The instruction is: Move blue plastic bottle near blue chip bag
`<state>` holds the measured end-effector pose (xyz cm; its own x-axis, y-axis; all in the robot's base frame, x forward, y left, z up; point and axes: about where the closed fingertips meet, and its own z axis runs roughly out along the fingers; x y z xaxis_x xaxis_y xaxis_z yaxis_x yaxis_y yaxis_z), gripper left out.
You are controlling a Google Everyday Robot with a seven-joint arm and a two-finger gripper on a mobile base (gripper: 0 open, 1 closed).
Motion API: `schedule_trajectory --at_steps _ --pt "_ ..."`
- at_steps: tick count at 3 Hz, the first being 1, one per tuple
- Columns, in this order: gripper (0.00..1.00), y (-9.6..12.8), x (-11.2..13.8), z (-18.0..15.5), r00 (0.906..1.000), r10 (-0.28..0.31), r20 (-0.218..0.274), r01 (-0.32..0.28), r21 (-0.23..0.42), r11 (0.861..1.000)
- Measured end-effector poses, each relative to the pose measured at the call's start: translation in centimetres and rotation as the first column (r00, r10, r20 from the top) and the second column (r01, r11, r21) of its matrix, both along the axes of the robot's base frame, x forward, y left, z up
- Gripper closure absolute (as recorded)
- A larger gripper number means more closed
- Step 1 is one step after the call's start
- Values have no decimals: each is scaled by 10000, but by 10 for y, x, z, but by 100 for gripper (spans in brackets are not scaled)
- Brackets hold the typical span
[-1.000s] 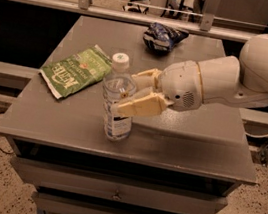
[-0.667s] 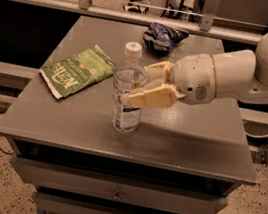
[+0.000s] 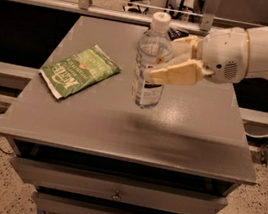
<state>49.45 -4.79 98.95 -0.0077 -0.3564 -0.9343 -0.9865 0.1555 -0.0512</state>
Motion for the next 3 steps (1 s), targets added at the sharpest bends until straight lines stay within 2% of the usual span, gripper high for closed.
schedule_trajectory --at_steps 2,3 --pt "100 -3 4 -7 9999 -93 89 94 -128 9999" --pt "100 -44 39 -12 9908 -1059 842 1089 -320 9935"
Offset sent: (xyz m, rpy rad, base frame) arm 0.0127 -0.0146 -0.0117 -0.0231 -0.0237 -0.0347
